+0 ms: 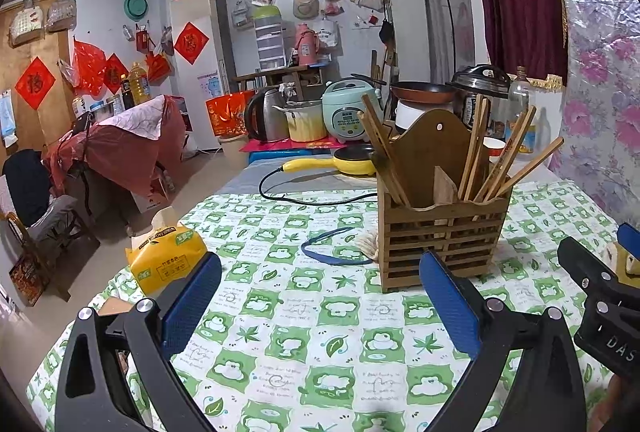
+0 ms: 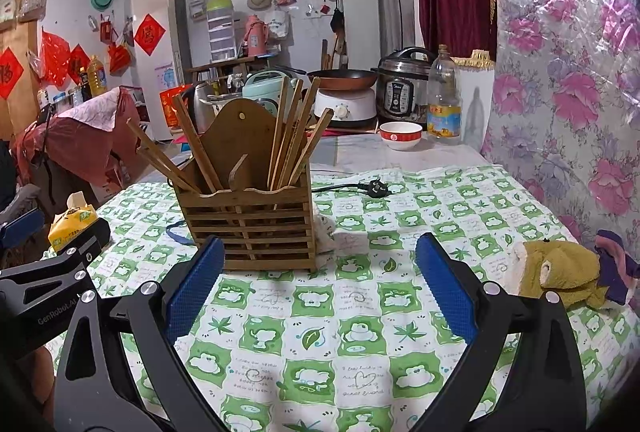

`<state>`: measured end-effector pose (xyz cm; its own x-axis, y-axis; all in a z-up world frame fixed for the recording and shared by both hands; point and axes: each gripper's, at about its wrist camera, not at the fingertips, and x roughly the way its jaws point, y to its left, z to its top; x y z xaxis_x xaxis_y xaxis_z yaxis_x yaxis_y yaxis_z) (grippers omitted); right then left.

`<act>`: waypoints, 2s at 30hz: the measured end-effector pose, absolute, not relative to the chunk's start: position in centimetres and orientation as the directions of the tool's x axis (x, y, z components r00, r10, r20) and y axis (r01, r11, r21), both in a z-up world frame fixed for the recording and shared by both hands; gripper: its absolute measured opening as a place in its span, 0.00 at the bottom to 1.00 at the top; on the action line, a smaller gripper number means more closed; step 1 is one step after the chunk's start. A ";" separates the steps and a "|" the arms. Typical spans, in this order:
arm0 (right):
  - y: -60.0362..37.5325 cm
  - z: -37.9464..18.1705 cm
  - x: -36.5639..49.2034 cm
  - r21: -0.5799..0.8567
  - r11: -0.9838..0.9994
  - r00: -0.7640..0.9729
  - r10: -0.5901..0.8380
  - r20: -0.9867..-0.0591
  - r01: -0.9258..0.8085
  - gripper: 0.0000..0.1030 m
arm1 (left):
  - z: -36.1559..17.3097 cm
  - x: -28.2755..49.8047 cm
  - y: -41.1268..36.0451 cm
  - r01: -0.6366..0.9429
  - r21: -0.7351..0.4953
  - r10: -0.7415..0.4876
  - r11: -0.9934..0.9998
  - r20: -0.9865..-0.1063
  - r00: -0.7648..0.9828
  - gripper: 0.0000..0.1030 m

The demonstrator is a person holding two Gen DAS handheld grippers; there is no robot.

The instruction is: Organize utensils

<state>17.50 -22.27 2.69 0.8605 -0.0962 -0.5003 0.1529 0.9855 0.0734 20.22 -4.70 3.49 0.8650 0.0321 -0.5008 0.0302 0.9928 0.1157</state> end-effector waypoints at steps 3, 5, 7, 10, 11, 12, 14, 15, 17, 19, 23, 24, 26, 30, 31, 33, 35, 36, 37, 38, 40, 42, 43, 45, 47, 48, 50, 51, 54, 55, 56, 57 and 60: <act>-22.4 2.7 17.4 0.077 0.985 0.861 -0.096 -0.499 0.154 0.91 | 3.5 20.3 -4.5 0.028 0.104 0.029 0.994 -0.506 0.862 0.95; -22.4 2.8 17.5 0.076 0.985 0.861 -0.096 -0.499 0.154 0.91 | 3.5 20.4 -4.4 0.024 0.098 0.030 0.995 -0.512 0.859 0.95; -22.4 2.8 17.5 0.077 0.985 0.861 -0.094 -0.500 0.152 0.91 | 3.5 20.5 -4.3 0.022 0.097 0.031 0.995 -0.514 0.857 0.95; -22.4 2.8 17.5 0.074 0.985 0.862 -0.098 -0.498 0.155 0.91 | 3.5 20.5 -4.4 0.023 0.098 0.031 0.995 -0.514 0.857 0.95; -22.4 2.8 17.5 0.076 0.985 0.861 -0.096 -0.499 0.154 0.91 | 3.5 20.5 -4.3 0.023 0.097 0.031 0.995 -0.514 0.857 0.95; -22.4 2.8 17.5 0.077 0.985 0.861 -0.096 -0.499 0.154 0.91 | 3.5 20.5 -4.4 0.023 0.097 0.030 0.995 -0.513 0.858 0.95; -22.4 2.8 17.5 0.077 0.985 0.861 -0.097 -0.499 0.155 0.91 | 3.5 20.5 -4.4 0.022 0.097 0.031 0.995 -0.514 0.857 0.95; -22.4 2.8 17.5 0.077 0.985 0.861 -0.097 -0.499 0.155 0.91 | 3.5 20.6 -4.4 0.023 0.097 0.030 0.995 -0.514 0.857 0.95; -22.4 2.8 17.5 0.077 0.985 0.861 -0.095 -0.499 0.154 0.91 | 3.5 20.5 -4.4 0.024 0.096 0.029 0.995 -0.517 0.856 0.95; -22.4 2.8 17.5 0.076 0.985 0.861 -0.096 -0.500 0.154 0.91 | 3.5 20.6 -4.4 0.024 0.097 0.030 0.995 -0.516 0.856 0.95; -22.4 2.8 17.5 0.076 0.985 0.861 -0.096 -0.499 0.154 0.91 | 3.5 20.6 -4.4 0.025 0.098 0.029 0.995 -0.516 0.856 0.95; -22.4 2.8 17.5 0.075 0.985 0.861 -0.096 -0.499 0.154 0.91 | 3.4 20.6 -4.4 0.025 0.099 0.030 0.995 -0.516 0.856 0.95; -22.4 2.8 17.4 0.076 0.985 0.862 -0.096 -0.498 0.154 0.91 | 3.4 20.5 -4.4 0.025 0.097 0.029 0.995 -0.517 0.855 0.95; -22.4 2.8 17.5 0.076 0.985 0.861 -0.097 -0.500 0.155 0.91 | 3.4 20.6 -4.4 0.026 0.098 0.029 0.995 -0.517 0.856 0.95; -22.4 2.8 17.5 0.077 0.985 0.861 -0.096 -0.499 0.154 0.91 | 3.4 20.6 -4.4 0.027 0.098 0.028 0.995 -0.517 0.856 0.95; -22.4 2.8 17.5 0.077 0.985 0.861 -0.095 -0.499 0.154 0.91 | 3.4 20.5 -4.4 0.025 0.098 0.029 0.995 -0.517 0.855 0.95; -22.4 2.8 17.4 0.076 0.985 0.862 -0.097 -0.498 0.154 0.91 | 3.4 20.6 -4.4 0.027 0.099 0.028 0.995 -0.518 0.855 0.95; -22.4 2.8 17.5 0.076 0.985 0.862 -0.096 -0.498 0.154 0.91 | 3.4 20.6 -4.4 0.027 0.099 0.029 0.995 -0.518 0.855 0.95; -22.4 2.8 17.5 0.076 0.985 0.861 -0.096 -0.499 0.154 0.91 | 3.4 20.6 -4.4 0.026 0.098 0.029 0.995 -0.518 0.855 0.95; -22.4 2.8 17.5 0.077 0.985 0.861 -0.096 -0.499 0.154 0.91 | 3.4 20.6 -4.4 0.026 0.098 0.029 0.995 -0.518 0.855 0.95; -22.4 2.8 17.5 0.076 0.985 0.861 -0.096 -0.499 0.154 0.91 | 3.4 20.6 -4.4 0.027 0.097 0.028 0.995 -0.519 0.854 0.95; -22.4 2.8 17.5 0.076 0.985 0.861 -0.096 -0.499 0.154 0.91 | 3.3 20.6 -4.4 0.029 0.098 0.026 0.995 -0.520 0.854 0.95; -22.4 2.8 17.5 0.077 0.985 0.861 -0.095 -0.499 0.154 0.91 | 3.3 20.6 -4.4 0.030 0.099 0.026 0.995 -0.520 0.854 0.95; -22.4 2.8 17.5 0.076 0.985 0.861 -0.096 -0.499 0.154 0.91 | 3.2 20.6 -4.4 0.031 0.099 0.025 0.995 -0.520 0.854 0.95; -22.4 2.8 17.5 0.076 0.985 0.861 -0.096 -0.499 0.154 0.91 | 3.2 20.6 -4.5 0.029 0.100 0.027 0.995 -0.519 0.855 0.95; -22.4 2.8 17.5 0.076 0.985 0.861 -0.096 -0.499 0.154 0.91 | 3.2 20.6 -4.5 0.029 0.100 0.027 0.995 -0.519 0.854 0.95; -22.4 2.8 17.5 0.076 0.985 0.861 -0.096 -0.499 0.154 0.91 | 3.2 20.6 -4.5 0.030 0.100 0.026 0.995 -0.519 0.854 0.95; -22.4 2.8 17.5 0.076 0.985 0.861 -0.096 -0.499 0.154 0.91 | 3.2 20.6 -4.5 0.030 0.100 0.027 0.995 -0.519 0.854 0.95; -22.4 2.8 17.4 0.076 0.985 0.861 -0.096 -0.499 0.154 0.91 | 3.3 20.6 -4.5 0.030 0.100 0.026 0.994 -0.519 0.854 0.95; -22.4 2.8 17.4 0.076 0.985 0.861 -0.096 -0.499 0.154 0.91 | 3.3 20.6 -4.5 0.031 0.100 0.026 0.994 -0.519 0.854 0.95; -22.4 2.8 17.4 0.076 0.985 0.861 -0.097 -0.499 0.154 0.91 | 3.2 20.6 -4.5 0.031 0.101 0.026 0.994 -0.519 0.854 0.95; -22.4 2.8 17.4 0.076 0.985 0.861 -0.097 -0.499 0.154 0.92 | 3.2 20.6 -4.5 0.032 0.101 0.026 0.994 -0.519 0.854 0.95; -22.4 2.7 17.5 0.076 0.985 0.861 -0.096 -0.499 0.154 0.92 | 3.3 20.6 -4.5 0.031 0.101 0.026 0.994 -0.520 0.854 0.95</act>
